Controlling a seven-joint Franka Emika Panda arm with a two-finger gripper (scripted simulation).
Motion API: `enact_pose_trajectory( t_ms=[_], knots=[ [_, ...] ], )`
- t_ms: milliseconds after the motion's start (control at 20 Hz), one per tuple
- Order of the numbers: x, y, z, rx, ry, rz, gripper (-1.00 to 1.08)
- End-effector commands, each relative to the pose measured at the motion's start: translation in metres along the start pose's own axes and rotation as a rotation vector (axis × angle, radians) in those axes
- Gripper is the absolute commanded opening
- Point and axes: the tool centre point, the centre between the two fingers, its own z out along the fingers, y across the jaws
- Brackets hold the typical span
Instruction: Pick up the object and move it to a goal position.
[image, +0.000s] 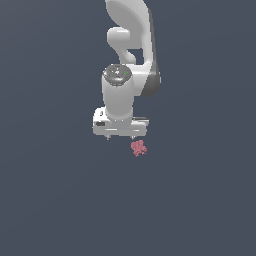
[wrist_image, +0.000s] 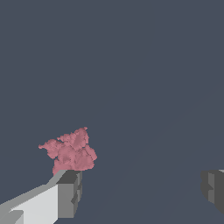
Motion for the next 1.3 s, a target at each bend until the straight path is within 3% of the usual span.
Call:
enact_pose_trajectory(
  t_ms=[0,450,750,1000,1250],
  knots=[
    [0.0,0.0,0.0,0.0,0.0,0.0,1.0],
    [0.007,0.022,-0.005,-0.017,0.019,-0.01,1.0],
    [0.007,0.021,-0.004,-0.016,0.019,-0.012,1.0],
    [0.005,0.006,0.006,-0.013,0.02,-0.063,1.0],
    [-0.003,-0.029,0.029,-0.003,0.022,-0.174,1.0]
  ],
)
